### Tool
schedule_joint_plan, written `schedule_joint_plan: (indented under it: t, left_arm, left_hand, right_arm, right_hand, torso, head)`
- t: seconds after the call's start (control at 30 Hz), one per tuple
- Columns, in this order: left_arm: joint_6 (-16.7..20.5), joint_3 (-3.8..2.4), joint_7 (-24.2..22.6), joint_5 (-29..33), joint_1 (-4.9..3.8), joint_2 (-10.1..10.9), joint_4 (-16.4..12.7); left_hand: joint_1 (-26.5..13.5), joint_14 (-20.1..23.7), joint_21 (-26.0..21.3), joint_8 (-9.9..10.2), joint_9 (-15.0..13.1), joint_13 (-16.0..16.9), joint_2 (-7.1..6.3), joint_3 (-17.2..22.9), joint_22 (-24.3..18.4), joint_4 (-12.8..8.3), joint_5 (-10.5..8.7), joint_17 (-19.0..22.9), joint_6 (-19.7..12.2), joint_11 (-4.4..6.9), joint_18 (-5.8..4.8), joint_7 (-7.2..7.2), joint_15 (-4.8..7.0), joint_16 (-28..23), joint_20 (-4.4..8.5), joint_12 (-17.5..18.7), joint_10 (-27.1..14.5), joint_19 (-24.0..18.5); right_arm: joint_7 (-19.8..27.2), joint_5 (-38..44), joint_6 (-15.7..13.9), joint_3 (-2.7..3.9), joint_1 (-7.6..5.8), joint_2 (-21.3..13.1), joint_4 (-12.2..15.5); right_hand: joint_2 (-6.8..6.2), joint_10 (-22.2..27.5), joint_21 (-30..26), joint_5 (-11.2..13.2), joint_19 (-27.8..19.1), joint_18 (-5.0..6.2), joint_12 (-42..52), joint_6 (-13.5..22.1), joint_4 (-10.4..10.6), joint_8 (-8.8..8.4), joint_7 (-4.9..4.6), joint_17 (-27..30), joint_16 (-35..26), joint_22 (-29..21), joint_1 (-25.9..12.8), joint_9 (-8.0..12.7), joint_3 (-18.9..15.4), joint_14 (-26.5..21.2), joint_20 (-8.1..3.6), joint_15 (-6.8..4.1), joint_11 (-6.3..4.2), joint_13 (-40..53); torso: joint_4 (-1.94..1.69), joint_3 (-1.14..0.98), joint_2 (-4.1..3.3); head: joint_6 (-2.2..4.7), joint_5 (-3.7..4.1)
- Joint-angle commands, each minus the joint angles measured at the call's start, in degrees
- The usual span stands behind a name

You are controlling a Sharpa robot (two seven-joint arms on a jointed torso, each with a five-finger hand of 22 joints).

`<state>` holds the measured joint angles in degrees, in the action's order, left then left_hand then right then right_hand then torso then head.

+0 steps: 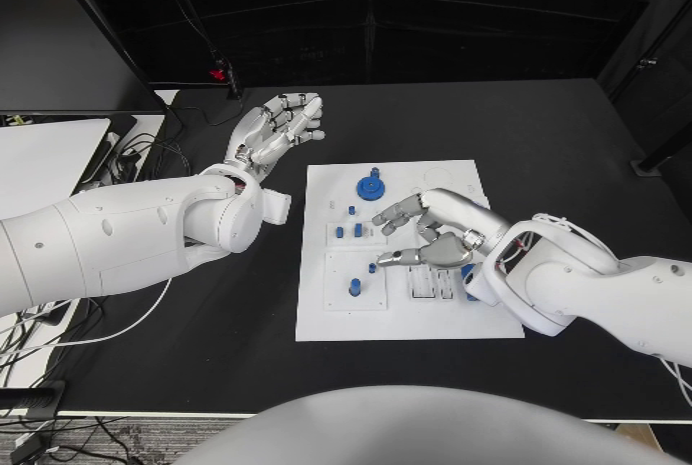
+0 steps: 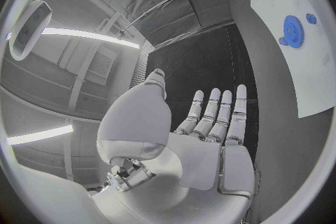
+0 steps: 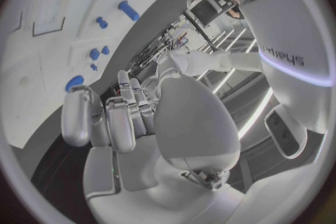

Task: Assemble the parts on the task board

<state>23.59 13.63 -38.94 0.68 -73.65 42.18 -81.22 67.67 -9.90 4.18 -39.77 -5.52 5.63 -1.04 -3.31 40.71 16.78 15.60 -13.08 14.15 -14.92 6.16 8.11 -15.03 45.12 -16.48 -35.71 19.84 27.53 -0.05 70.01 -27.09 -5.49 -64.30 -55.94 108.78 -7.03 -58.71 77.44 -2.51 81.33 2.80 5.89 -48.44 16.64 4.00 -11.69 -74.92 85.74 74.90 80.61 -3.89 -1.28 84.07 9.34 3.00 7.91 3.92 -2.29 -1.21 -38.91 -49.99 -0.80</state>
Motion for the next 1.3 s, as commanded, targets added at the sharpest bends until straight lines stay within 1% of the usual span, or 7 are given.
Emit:
schedule_joint_plan:
  t: [0.03,0.3,0.47,0.53,0.73,1.03,1.3]
  left_arm:
    - [-0.5,-0.05,-5.7,0.0,-0.05,-0.1,0.0]
    - [-0.3,-0.05,-5.6,0.0,-0.01,-0.3,0.2]
    - [-0.3,-0.05,-5.5,0.0,0.00,-0.5,0.3]
    - [-0.2,-0.05,-5.5,0.0,0.00,-0.6,0.3]
    - [-0.2,-0.05,-5.5,0.0,0.00,-0.8,0.3]
    - [-0.2,-0.05,-5.4,0.0,0.00,-1.0,0.5]
    - [-0.3,-0.05,-5.3,0.0,0.02,-1.1,0.6]
  left_hand:
    - [-0.1,0.5,0.1,-0.2,0.1,-0.1,0.56,0.1,-0.1,0.0,0.27,0.1,-0.4,-0.10,-0.96,8.93,0.06,0.2,-0.07,-0.2,-0.5,0.3]
    - [-0.1,0.5,0.1,-0.2,0.1,-0.1,0.54,0.1,-0.1,0.0,0.27,0.1,-0.5,-0.10,-0.96,8.93,0.06,0.3,-0.06,-0.3,-0.5,0.3]
    - [-0.1,0.5,0.1,-0.2,0.1,-0.1,0.53,0.0,-0.1,0.0,0.26,0.1,-0.5,-0.10,-0.96,8.93,0.06,0.3,-0.06,-0.3,-0.5,0.3]
    - [-0.1,0.5,0.1,-0.2,0.1,-0.1,0.53,0.0,-0.1,0.0,0.26,0.1,-0.5,-0.10,-0.96,8.93,0.06,0.3,-0.06,-0.3,-0.5,0.3]
    - [-0.2,0.5,0.1,-0.2,0.1,-0.1,0.53,0.0,-0.1,0.0,0.26,0.2,-0.5,-0.10,-0.96,8.93,0.06,0.3,-0.06,-0.3,-0.5,0.3]
    - [-0.2,0.5,0.1,-0.2,0.1,-0.1,0.54,0.0,-0.1,0.0,0.26,0.2,-0.5,-0.10,-0.96,8.93,0.07,0.3,-0.06,-0.3,-0.5,0.3]
    - [-0.2,0.5,0.1,-0.3,0.1,-0.1,0.56,0.0,-0.1,0.0,0.27,0.2,-0.5,-0.09,-0.95,8.93,0.06,0.3,-0.06,-0.4,-0.5,0.3]
  right_arm:
    - [4.9,-18.6,-3.4,-0.02,-0.83,-2.3,1.3]
    - [2.4,-25.4,1.7,-0.07,-1.73,-9.9,2.1]
    - [-0.4,-25.7,4.6,-0.13,-1.81,-12.9,1.8]
    - [-1.5,-25.0,5.0,-0.16,-1.81,-13.7,1.7]
    - [-5.9,-21.2,4.2,-0.55,-1.74,-15.5,1.1]
    - [-15.3,-9.4,2.4,-2.22,-1.66,-17.4,2.7]
    - [-23.7,-0.3,2.8,-2.56,-1.50,-18.4,5.1]
  right_hand:
    - [1.05,0.8,-5.6,-0.4,-4.3,2.17,1.1,0.7,-0.2,0.76,-0.19,5.9,-3.5,5.3,-1.7,-0.1,-1.6,-0.9,0.27,0.65,0.31,0.2]
    - [4.70,-3.1,-34.8,-0.5,-25.4,7.70,10.3,5.2,-0.1,3.64,0.71,41.4,-24.1,-10.1,-6.0,-0.4,-5.3,-20.2,-0.30,-0.42,-1.29,3.9]
    - [6.71,-7.8,-40.4,-1.0,-28.5,7.39,31.1,7.8,-1.3,7.48,3.12,42.2,-24.9,-12.9,-7.9,-1.2,-7.3,-25.1,-1.74,-1.86,-4.14,17.6]
    - [8.14,-6.1,-41.1,-1.3,-27.9,7.42,58.7,9.3,-1.0,11.23,4.29,35.2,-18.4,-12.7,-9.3,-1.9,-9.5,-23.6,-2.70,-2.63,-4.69,45.5]
    - [10.52,-31.3,-20.2,-4.7,-15.3,4.39,84.1,11.1,-0.2,20.16,3.40,-14.6,4.2,1.6,-13.1,-3.2,-13.0,5.6,-2.37,-1.77,-3.99,86.1]
    - [10.85,-31.3,11.1,-7.2,7.4,-2.35,84.1,10.9,0.1,29.31,1.24,-15.1,4.3,14.5,-14.9,-5.0,-14.1,5.9,0.04,0.54,-1.26,86.1]
    - [10.06,-31.3,12.6,-9.1,8.7,-2.80,84.1,7.7,0.0,34.54,2.09,-15.1,4.3,15.1,-12.2,-6.8,-12.4,5.9,-0.22,-0.19,-1.99,86.1]
  torso:
    - [0.06,0.10,-0.13]
    - [0.00,0.04,-0.10]
    - [-0.20,0.01,-0.07]
    - [-0.15,0.03,-0.11]
    - [0.04,0.16,-0.12]
    - [0.09,0.07,-0.19]
    - [0.05,0.09,-0.18]
  head:
    - [-0.01,0.41]
    - [-0.01,1.99]
    - [-0.01,4.04]
    - [-0.01,4.59]
    - [-0.01,6.65]
    - [-0.01,9.71]
    - [-0.01,11.08]
